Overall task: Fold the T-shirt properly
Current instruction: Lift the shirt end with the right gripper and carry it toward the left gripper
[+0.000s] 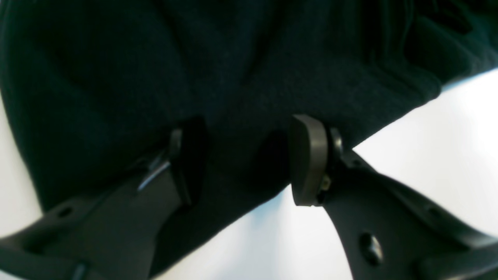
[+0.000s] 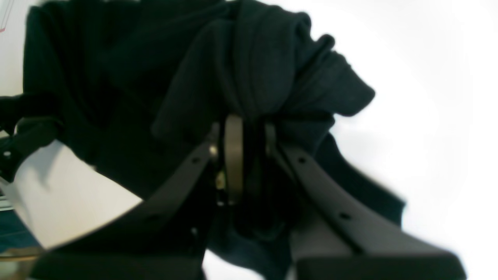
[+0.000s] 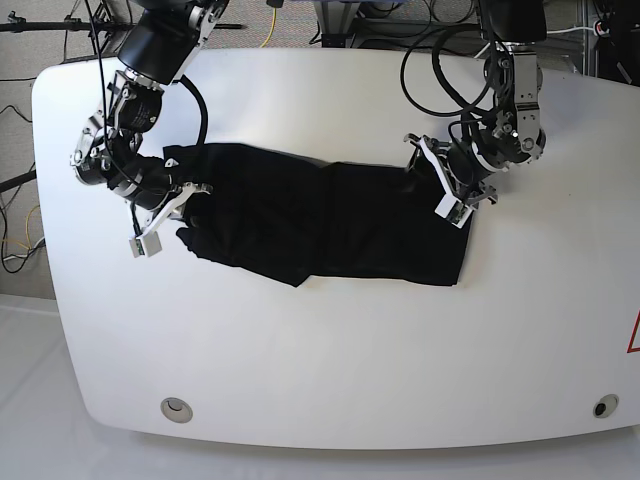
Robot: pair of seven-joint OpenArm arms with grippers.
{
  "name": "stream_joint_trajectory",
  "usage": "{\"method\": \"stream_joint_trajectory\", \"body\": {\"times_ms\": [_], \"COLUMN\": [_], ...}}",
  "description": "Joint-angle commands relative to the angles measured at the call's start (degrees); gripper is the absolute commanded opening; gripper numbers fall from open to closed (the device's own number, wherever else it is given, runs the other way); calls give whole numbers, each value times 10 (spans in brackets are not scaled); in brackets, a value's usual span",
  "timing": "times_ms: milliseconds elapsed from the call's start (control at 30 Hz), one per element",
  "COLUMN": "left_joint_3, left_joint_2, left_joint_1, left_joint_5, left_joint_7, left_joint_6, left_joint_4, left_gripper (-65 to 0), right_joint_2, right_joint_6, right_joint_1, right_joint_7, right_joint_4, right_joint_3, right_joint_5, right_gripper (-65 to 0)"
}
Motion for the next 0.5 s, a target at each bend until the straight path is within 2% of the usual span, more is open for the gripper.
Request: {"method": "stream_joint_trajectory", "body": {"times_ms": [0,467], "left_joint_3": [-4,-2], "left_joint_2": [-5,-7], "left_joint_1": [3,8], "left_joint_5": [8,13], "left_joint_7": [14,12], "left_joint_6": [-1,-1], "left_joint_4": [36,38], "left_gripper": [-333,-333], "right_joint_2": [10,28], "right_joint_6": [-1,-17], "right_joint_1": [10,-10], "right_joint_7": [9,1], "right_joint_4": [27,30], "right_joint_3": [4,76], "right_joint_5": [14,21], "right_gripper": [-649,-638]}}
